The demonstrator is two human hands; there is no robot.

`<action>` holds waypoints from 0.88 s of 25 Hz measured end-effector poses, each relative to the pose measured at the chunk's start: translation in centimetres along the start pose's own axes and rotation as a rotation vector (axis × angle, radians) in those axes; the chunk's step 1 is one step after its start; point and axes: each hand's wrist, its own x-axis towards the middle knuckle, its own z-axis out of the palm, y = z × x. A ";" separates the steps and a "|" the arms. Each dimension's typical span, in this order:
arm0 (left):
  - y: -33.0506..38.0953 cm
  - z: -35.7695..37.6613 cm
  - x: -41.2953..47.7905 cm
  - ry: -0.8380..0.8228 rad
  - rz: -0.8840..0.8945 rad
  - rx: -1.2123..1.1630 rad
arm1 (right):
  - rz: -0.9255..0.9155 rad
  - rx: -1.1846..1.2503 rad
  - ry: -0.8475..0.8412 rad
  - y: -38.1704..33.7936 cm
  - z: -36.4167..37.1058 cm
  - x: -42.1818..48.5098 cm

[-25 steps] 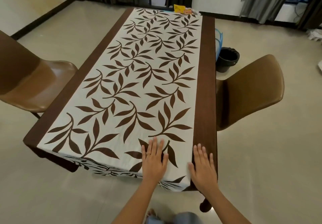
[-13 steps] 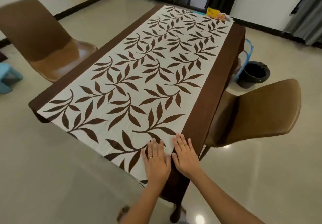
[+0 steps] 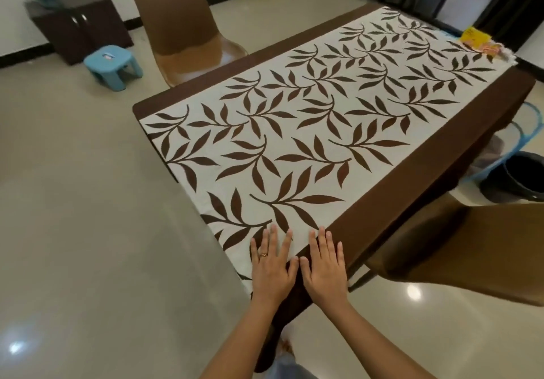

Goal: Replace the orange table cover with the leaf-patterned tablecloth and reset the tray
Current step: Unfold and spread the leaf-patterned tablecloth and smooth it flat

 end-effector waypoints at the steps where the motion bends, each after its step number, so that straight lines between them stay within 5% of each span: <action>1: 0.3 0.0 -0.1 0.005 -0.023 -0.005 | -0.009 -0.001 0.004 0.1 0.0 0.1; 13: 4.3 0.3 -2.9 0.086 -0.328 -0.002 | -0.170 0.102 -0.058 1.8 -1.6 0.4; 19: 9.5 0.1 -1.6 0.132 -0.397 -0.115 | -0.730 0.014 -0.181 6.0 -4.0 6.5; 22: 12.0 1.2 1.3 0.136 -0.419 -0.127 | -0.816 -0.045 -0.251 8.6 -3.9 9.2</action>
